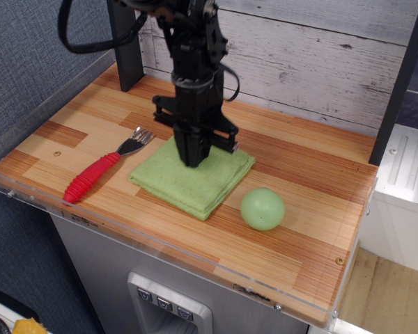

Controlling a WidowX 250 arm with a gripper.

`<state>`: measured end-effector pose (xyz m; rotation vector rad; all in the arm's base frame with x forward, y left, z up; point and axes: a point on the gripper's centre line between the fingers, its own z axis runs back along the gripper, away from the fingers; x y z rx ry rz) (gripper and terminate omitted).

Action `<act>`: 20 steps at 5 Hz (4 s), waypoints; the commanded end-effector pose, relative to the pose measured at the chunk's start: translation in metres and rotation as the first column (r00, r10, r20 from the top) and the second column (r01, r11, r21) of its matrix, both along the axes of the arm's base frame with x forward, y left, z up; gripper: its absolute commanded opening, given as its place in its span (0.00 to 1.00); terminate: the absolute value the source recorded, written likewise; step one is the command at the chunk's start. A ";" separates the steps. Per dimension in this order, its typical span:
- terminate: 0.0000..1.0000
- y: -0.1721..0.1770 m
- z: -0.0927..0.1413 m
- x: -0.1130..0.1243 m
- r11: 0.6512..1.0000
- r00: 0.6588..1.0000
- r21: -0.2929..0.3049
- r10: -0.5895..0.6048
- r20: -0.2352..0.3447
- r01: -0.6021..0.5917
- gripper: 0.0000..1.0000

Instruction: Move the green cloth behind the green fruit

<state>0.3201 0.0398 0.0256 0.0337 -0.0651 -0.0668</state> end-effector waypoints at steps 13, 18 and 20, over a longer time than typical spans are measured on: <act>0.00 -0.097 0.006 0.072 0.984 0.973 -0.111 0.154 0.171 -0.136 0.00; 0.00 -0.082 0.049 0.081 0.979 0.943 -0.160 0.166 0.287 -0.124 1.00; 0.00 -0.080 0.074 0.071 0.980 0.937 -0.088 0.197 0.289 -0.179 1.00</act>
